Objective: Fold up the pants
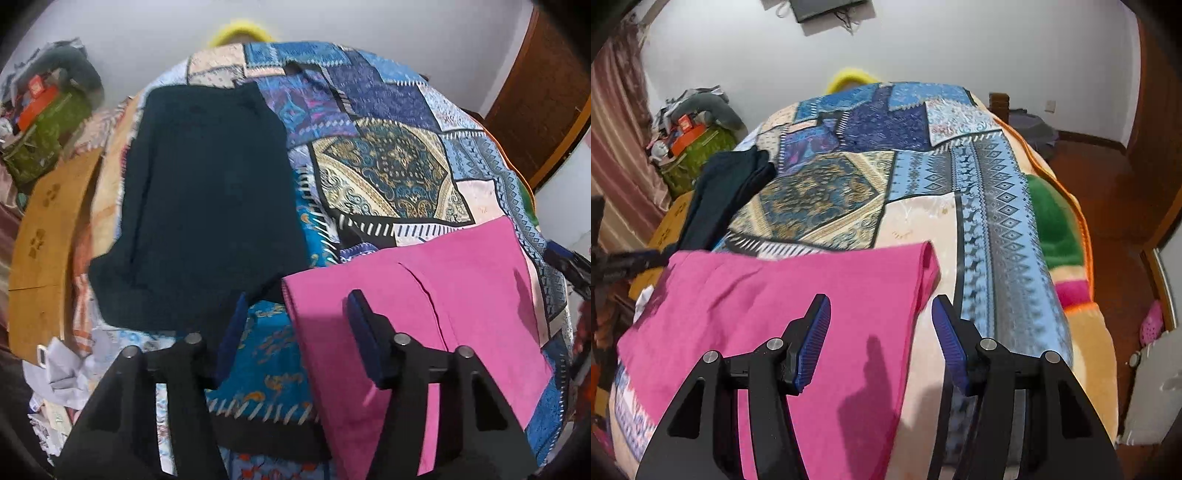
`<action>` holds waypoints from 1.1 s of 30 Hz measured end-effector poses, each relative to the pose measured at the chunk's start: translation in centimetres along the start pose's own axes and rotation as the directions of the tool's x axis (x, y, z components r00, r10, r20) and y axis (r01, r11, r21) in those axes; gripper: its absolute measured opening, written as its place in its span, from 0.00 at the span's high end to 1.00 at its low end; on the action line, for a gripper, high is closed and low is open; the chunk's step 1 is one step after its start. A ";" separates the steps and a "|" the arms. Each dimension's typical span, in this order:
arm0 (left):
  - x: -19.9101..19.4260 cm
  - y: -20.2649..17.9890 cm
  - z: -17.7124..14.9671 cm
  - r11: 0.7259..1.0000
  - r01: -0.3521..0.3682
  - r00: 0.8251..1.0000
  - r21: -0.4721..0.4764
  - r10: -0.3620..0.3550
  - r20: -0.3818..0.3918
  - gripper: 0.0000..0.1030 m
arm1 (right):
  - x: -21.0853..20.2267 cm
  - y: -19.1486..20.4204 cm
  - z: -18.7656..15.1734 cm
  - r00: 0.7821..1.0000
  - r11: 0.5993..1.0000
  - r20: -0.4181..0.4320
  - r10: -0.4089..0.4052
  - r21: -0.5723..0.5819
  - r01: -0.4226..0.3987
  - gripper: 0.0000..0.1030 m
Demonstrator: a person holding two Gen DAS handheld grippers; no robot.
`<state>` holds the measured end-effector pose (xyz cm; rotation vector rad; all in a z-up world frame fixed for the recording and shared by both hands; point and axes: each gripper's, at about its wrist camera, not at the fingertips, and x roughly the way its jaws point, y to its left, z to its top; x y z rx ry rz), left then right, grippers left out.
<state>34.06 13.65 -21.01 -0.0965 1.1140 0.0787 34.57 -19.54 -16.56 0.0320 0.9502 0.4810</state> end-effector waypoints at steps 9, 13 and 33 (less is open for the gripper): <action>2.8 -0.7 -0.1 0.994 0.109 0.993 0.016 -0.108 -0.057 0.47 | 6.7 -1.8 2.2 0.995 1.000 -0.101 0.010 0.025 -0.008 0.53; 2.5 -0.7 -0.4 0.992 0.124 0.992 0.026 -0.123 -0.024 0.66 | 8.0 -1.5 2.1 0.994 1.000 -0.108 0.019 0.004 -0.018 0.76; -0.1 0.5 -1.6 1.000 -0.006 0.999 0.011 0.005 0.041 0.86 | 7.5 0.3 2.3 0.987 0.986 -0.091 -0.136 -0.113 0.126 0.94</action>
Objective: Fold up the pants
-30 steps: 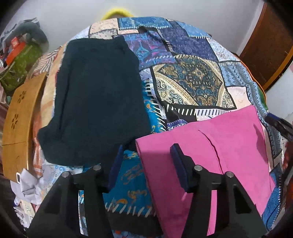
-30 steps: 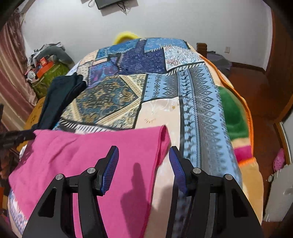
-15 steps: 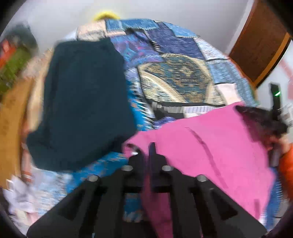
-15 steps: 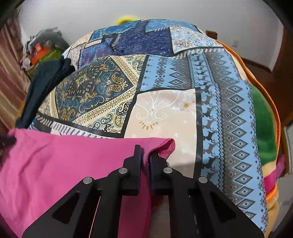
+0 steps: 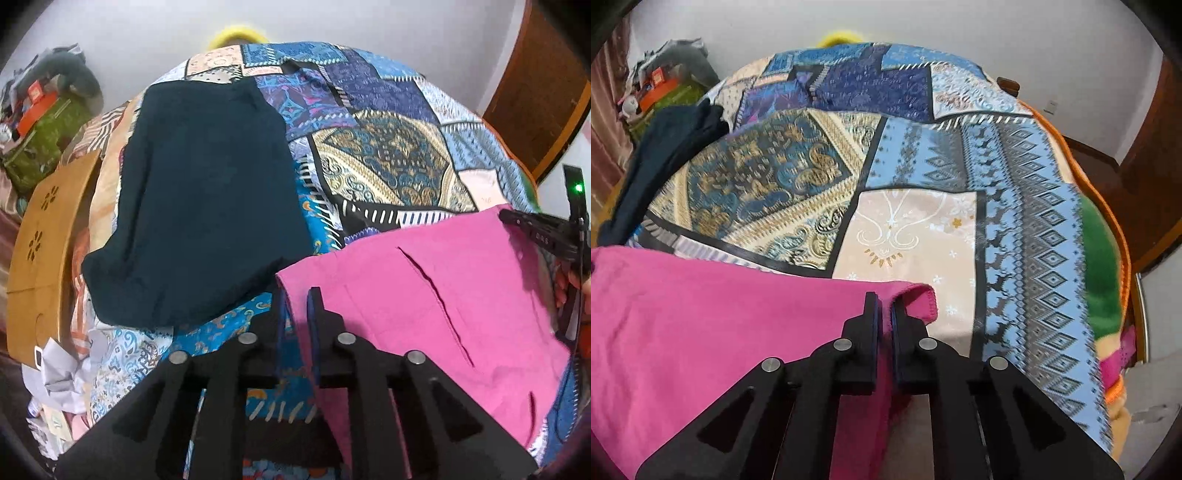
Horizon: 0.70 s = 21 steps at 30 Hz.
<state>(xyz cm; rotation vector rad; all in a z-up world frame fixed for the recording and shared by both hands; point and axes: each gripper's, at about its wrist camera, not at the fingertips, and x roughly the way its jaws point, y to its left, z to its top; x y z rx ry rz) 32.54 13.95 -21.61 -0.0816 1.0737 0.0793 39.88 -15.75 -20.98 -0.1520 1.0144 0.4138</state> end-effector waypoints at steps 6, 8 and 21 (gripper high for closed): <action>-2.3 0.5 0.9 1.000 -0.005 0.999 -0.025 0.006 0.049 0.64 | -5.2 1.5 0.8 0.991 0.996 0.105 0.083 -0.032 -0.080 0.76; -3.1 0.1 1.3 1.000 0.001 0.998 -0.010 0.000 0.066 0.54 | -7.0 2.7 1.0 0.982 0.990 0.134 0.136 -0.060 -0.129 0.69; -1.8 -4.0 2.0 0.998 0.022 1.000 0.057 -0.023 0.007 0.13 | -4.5 11.5 0.0 0.906 0.906 -0.051 0.420 -0.039 -0.422 0.29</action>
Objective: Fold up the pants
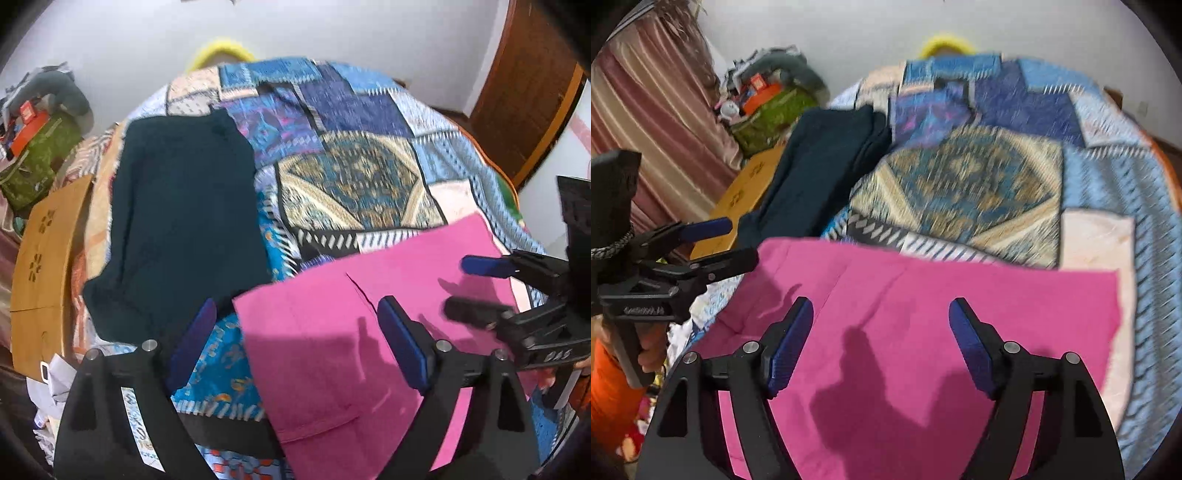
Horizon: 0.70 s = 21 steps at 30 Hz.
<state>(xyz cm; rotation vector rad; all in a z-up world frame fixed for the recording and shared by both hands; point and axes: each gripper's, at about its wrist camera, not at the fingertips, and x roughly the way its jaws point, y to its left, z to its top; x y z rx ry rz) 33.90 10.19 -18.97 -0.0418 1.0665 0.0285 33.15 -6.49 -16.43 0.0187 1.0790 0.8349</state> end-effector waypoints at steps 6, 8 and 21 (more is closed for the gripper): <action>2.6 -1.4 -1.2 0.998 0.029 0.994 0.064 -0.022 -0.105 0.13 | 3.5 -0.4 -1.6 0.985 0.999 -0.174 0.021 0.037 -0.015 0.29; 3.4 -1.7 -1.8 0.995 0.005 0.991 0.096 0.008 -0.131 0.13 | 4.0 -0.5 -2.3 0.979 1.000 -0.201 0.008 0.024 -0.004 0.27; 0.4 -1.1 -4.9 0.990 -0.004 0.996 0.139 0.016 -0.085 0.11 | -0.5 -3.9 -7.0 0.984 0.997 -0.174 -0.049 0.052 0.059 0.22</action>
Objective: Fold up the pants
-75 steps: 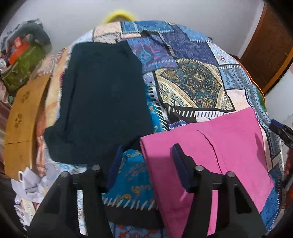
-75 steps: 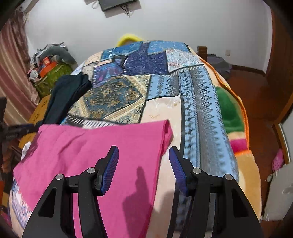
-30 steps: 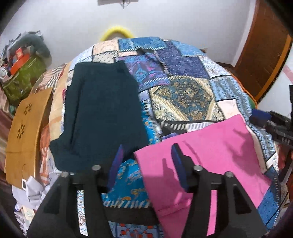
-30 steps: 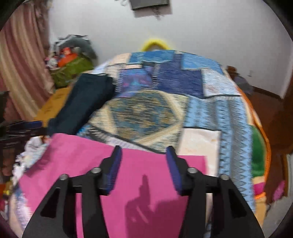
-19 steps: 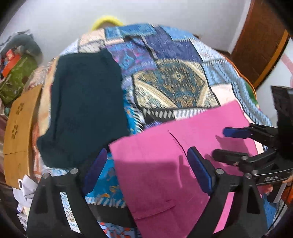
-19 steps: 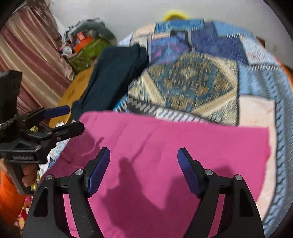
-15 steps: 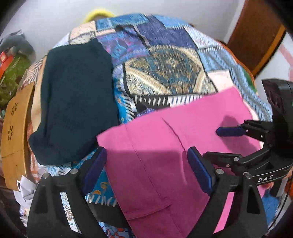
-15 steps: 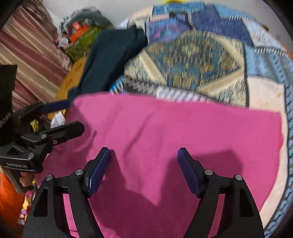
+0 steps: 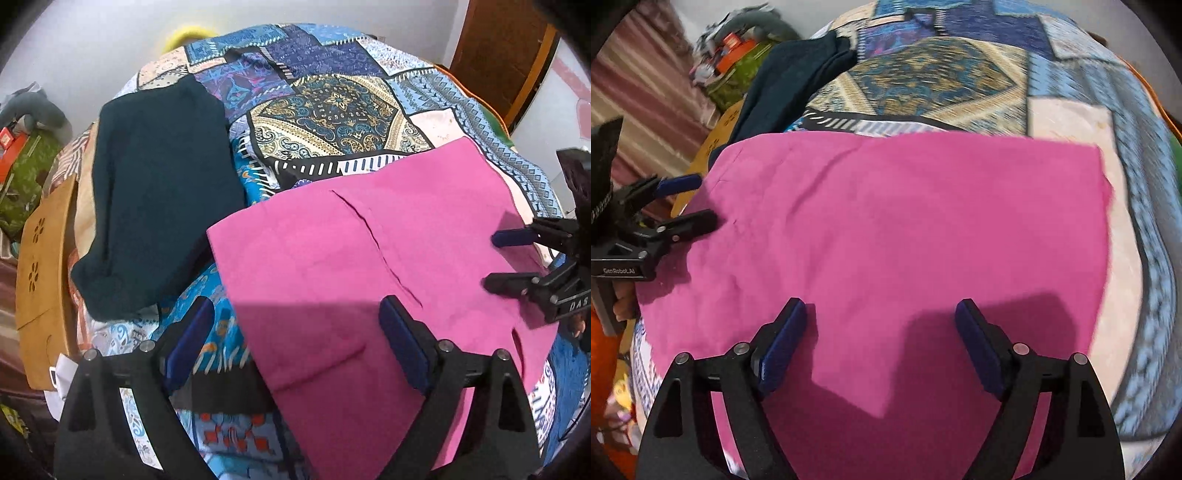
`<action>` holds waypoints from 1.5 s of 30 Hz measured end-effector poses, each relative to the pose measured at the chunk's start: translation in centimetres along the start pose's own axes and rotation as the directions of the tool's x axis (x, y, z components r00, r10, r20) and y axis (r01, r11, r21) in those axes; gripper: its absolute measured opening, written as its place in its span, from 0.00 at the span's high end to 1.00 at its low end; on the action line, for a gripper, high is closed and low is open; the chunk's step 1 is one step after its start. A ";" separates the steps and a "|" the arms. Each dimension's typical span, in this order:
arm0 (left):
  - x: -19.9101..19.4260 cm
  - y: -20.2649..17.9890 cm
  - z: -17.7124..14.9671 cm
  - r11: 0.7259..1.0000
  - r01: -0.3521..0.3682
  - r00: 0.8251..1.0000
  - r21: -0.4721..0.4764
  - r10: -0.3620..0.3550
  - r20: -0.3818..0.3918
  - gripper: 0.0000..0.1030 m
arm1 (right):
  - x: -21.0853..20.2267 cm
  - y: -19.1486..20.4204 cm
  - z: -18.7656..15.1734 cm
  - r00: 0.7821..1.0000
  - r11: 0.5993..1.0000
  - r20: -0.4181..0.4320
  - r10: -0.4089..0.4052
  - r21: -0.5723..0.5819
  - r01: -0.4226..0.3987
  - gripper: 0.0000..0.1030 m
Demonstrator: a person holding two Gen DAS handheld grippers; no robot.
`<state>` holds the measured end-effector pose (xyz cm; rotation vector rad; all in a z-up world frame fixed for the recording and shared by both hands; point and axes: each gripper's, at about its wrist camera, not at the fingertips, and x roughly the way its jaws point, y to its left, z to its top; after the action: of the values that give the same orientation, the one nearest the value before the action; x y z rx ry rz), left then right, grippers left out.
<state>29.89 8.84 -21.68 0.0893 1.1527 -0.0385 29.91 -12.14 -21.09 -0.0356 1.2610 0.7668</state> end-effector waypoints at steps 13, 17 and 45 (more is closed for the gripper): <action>-3.2 1.2 -4.0 0.999 -0.049 0.998 -0.006 0.049 0.047 0.09 | -3.9 -2.0 -5.4 0.985 0.986 0.076 -0.157 0.062 0.153 0.22; -3.8 1.8 -5.0 0.998 -0.043 0.997 -0.040 0.045 0.055 0.09 | -4.3 -1.9 -6.2 0.978 0.981 0.092 -0.185 0.073 0.179 0.22; -6.9 -2.6 -8.9 0.917 0.267 0.964 -0.296 -0.258 0.070 0.09 | -3.0 6.4 -4.6 0.960 0.980 0.239 -0.144 -0.098 0.171 0.22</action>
<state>18.84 6.91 -19.12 -0.3400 1.1225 -0.0996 22.33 -10.73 -17.62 -0.1374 0.9784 0.6850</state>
